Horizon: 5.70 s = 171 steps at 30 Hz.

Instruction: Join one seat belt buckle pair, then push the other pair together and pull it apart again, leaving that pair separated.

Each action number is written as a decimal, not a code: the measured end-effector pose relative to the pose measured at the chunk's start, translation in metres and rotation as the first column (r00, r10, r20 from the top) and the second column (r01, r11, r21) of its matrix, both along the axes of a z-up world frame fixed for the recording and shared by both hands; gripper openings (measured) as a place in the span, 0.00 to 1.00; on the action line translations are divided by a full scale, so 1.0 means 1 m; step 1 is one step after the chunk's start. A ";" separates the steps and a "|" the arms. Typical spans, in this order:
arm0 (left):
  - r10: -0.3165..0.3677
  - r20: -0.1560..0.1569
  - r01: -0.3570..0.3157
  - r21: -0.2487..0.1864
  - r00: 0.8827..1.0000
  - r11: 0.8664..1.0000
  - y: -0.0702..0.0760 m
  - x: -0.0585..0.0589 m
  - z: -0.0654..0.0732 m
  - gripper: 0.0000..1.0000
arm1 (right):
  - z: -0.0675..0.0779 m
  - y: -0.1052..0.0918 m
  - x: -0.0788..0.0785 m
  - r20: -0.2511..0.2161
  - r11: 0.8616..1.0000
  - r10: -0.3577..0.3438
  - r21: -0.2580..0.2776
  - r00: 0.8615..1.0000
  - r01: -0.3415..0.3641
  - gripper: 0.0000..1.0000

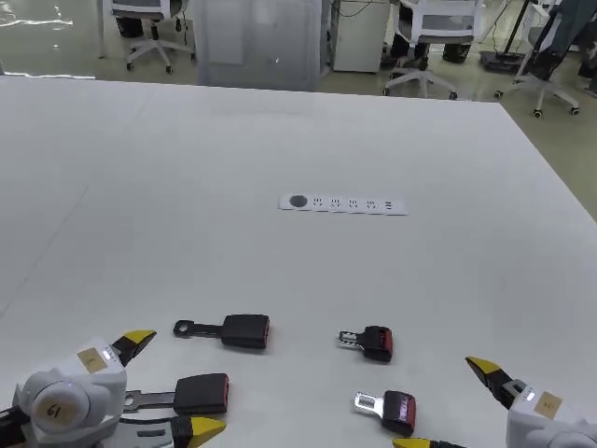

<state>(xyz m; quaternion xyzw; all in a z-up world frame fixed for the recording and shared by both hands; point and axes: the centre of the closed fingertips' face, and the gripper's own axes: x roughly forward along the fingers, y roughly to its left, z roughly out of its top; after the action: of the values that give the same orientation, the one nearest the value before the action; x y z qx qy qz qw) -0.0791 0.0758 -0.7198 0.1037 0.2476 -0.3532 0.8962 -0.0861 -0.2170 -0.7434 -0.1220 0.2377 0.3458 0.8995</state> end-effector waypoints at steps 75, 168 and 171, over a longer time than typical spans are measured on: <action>-0.069 -0.045 0.072 0.074 0.997 0.995 0.006 0.013 -0.024 0.89 | -0.027 0.020 0.006 -0.120 0.987 0.150 -0.042 0.981 -0.156 0.89; -0.546 -0.306 0.621 0.269 0.780 0.736 0.001 0.016 -0.119 0.36 | -0.095 0.024 0.016 -0.253 0.824 0.515 -0.116 0.819 -0.554 0.34; -0.547 -0.308 0.622 0.267 0.779 0.736 0.000 0.016 -0.118 0.36 | -0.094 0.029 0.016 -0.248 0.826 0.516 -0.109 0.820 -0.553 0.34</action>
<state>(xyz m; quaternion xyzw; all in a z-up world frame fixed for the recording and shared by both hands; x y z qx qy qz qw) -0.0634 0.0760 -0.8379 0.2986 0.3539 -0.5763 0.6734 -0.0698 -0.1882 -0.8373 -0.2263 0.3158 0.5734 0.7213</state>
